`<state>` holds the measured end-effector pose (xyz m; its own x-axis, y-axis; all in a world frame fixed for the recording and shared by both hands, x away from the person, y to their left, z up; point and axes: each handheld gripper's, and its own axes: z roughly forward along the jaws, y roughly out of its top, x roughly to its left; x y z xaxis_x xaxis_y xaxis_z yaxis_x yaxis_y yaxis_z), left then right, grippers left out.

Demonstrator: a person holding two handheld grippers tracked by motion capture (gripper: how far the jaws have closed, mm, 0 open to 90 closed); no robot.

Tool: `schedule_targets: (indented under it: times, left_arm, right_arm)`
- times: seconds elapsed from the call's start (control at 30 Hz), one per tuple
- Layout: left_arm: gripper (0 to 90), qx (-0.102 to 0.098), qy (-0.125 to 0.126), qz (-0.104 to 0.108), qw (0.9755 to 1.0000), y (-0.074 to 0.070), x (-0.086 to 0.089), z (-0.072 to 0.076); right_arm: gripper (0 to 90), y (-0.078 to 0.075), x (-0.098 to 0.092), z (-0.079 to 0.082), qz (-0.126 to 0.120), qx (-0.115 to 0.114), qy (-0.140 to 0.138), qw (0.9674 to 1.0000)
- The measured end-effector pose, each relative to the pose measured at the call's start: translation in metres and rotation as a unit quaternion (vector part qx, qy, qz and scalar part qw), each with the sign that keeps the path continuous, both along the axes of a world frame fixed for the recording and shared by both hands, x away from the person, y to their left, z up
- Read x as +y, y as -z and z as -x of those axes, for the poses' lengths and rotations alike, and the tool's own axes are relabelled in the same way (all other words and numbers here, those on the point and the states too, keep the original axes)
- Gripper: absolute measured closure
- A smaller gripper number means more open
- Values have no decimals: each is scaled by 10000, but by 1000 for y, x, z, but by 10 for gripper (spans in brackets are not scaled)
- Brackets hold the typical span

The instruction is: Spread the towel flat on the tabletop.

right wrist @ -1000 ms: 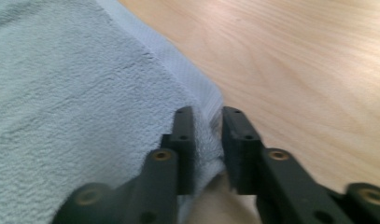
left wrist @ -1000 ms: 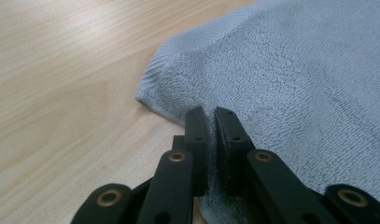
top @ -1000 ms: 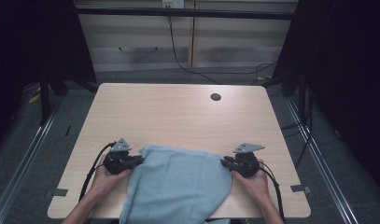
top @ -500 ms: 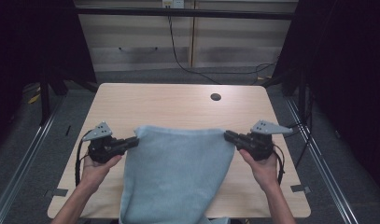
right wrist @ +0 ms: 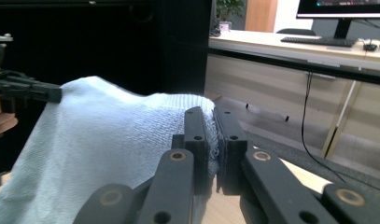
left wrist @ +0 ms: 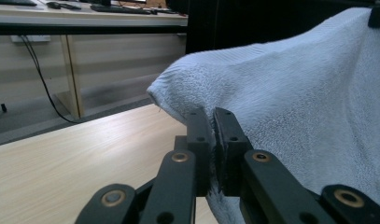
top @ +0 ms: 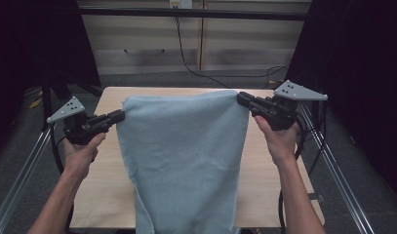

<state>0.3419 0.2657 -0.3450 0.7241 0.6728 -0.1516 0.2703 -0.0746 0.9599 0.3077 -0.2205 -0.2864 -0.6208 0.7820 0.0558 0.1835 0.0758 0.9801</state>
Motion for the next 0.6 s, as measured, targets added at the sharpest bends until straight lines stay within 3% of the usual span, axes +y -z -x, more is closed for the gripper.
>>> schedule_targets:
  times: [0.23,0.37,0.53,0.57,0.6]
  left_arm:
    - [860,268,-157,-52,9995,11,-1,-25]
    - [860,498,-246,27,9985,15,-3,-49]
    - [859,580,-353,-12,9977,9,-11,-80]
    - [858,608,-368,-10,9975,8,-12,-86]
    - [858,605,-411,-30,9973,8,-14,-93]
  right_arm:
    - [851,15,7,-30,63,198,45,9998]
    - [851,20,7,-51,135,335,111,9993]
    - [851,19,7,-84,260,454,313,9981]
    - [850,16,8,-98,385,538,372,9971]
    - [850,16,8,-98,385,538,372,9971]
